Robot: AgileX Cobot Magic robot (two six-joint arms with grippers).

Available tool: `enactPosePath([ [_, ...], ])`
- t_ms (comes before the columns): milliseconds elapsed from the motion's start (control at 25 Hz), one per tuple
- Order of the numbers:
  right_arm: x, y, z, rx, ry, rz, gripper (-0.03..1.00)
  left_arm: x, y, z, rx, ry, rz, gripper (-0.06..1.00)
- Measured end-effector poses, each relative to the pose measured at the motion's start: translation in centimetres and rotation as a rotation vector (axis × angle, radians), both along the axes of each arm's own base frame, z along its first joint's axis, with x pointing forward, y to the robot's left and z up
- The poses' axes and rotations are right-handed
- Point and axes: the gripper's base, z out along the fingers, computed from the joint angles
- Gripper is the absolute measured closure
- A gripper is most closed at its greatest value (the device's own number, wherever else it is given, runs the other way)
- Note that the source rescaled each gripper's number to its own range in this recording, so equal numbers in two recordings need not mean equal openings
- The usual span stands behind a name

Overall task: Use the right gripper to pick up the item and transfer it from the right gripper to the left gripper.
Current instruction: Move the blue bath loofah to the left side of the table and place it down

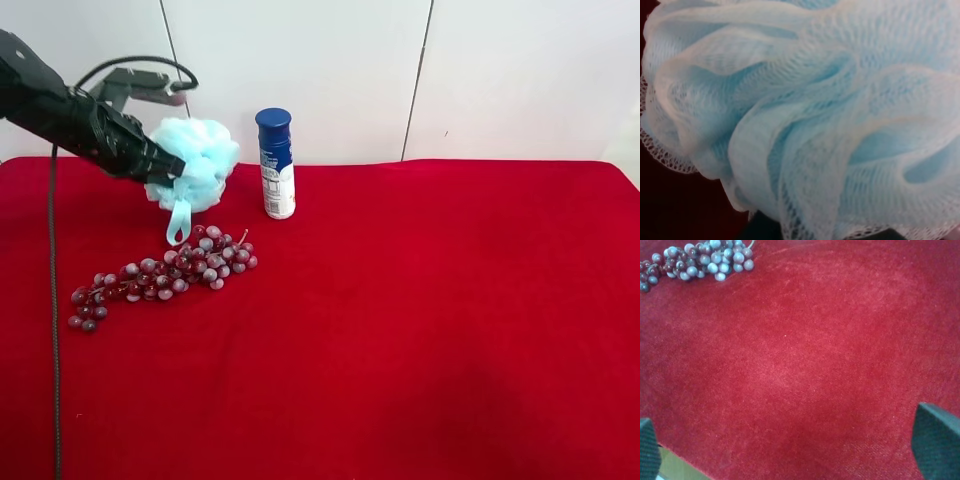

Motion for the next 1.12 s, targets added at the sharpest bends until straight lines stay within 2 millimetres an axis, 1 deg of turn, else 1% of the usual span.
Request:
enactPosePath([
  [400,0.0,0.0,0.0,0.0,0.0,0.0,-0.03,0.3,0.0,-2.1,0.004,0.053,0.002,0.94],
  [560,0.0,0.0,0.0,0.0,0.0,0.0,-0.03,0.4,0.0,-2.6,0.005,0.064,0.002,0.93],
  [640,0.0,0.0,0.0,0.0,0.0,0.0,-0.03,0.4,0.0,-2.6,0.005,0.064,0.002,0.81],
  [680,0.0,0.0,0.0,0.0,0.0,0.0,-0.03,0.4,0.0,-2.6,0.005,0.064,0.002,0.71],
  [720,0.0,0.0,0.0,0.0,0.0,0.0,-0.03,0.4,0.0,-2.6,0.005,0.064,0.002,0.51],
  [800,0.0,0.0,0.0,0.0,0.0,0.0,-0.03,0.4,0.0,-2.5,0.004,0.064,0.002,0.17],
  [880,0.0,0.0,0.0,0.0,0.0,0.0,-0.03,0.3,-0.1,-2.6,0.002,0.07,0.0,0.01],
  [960,0.0,0.0,0.0,0.0,0.0,0.0,-0.03,0.3,-0.1,-2.6,-0.001,0.08,-0.005,-0.03],
  [1120,0.0,0.0,0.0,0.0,0.0,0.0,-0.03,-0.1,-0.3,-2.8,-0.027,0.131,-0.012,-0.05],
])
